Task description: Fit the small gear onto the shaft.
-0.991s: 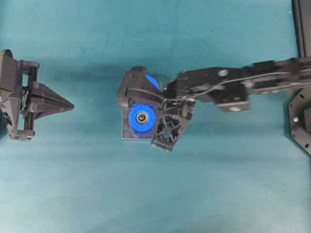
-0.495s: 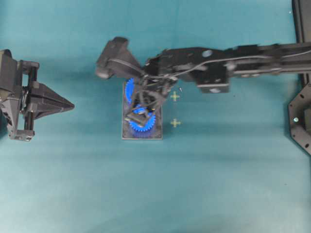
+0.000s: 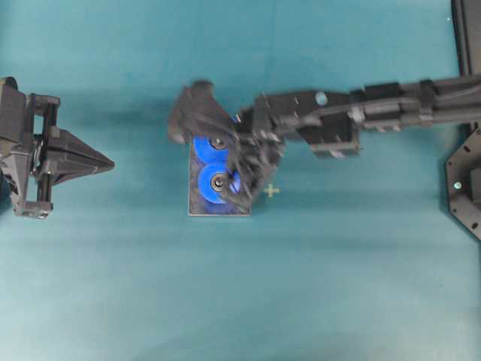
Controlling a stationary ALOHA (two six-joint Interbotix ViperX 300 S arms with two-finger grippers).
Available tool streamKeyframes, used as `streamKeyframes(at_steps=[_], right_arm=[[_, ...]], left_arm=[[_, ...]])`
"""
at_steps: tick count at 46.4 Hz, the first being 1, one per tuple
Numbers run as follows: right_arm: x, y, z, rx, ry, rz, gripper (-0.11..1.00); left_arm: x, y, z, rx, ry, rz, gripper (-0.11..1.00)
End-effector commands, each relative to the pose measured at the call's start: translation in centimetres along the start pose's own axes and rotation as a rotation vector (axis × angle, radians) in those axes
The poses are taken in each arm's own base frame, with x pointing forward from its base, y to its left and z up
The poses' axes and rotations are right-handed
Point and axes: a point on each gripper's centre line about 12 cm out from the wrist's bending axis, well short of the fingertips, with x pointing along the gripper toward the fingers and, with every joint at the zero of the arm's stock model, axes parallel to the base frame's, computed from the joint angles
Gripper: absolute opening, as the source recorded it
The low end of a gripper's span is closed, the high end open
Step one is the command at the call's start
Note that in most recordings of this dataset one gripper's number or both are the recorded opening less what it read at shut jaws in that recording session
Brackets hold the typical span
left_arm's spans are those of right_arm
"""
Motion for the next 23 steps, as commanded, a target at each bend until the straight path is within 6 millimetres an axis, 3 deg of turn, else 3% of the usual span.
streamKeyframes(at_steps=[1, 13, 23], right_arm=[[-3.4, 0.9, -0.4, 0.000, -0.080, 0.040, 0.02], [-6.3, 0.0, 2.7, 0.018, -0.227, 0.056, 0.02], [-3.6, 0.0, 5.2, 0.014, -0.221, 0.039, 0.02]], left_arm=[[0.0, 0.0, 0.6, 0.001, -0.023, -0.001, 0.00], [0.0, 0.0, 0.7, 0.001, -0.026, -0.001, 0.00], [0.0, 0.0, 0.7, 0.001, -0.025, -0.001, 0.00]])
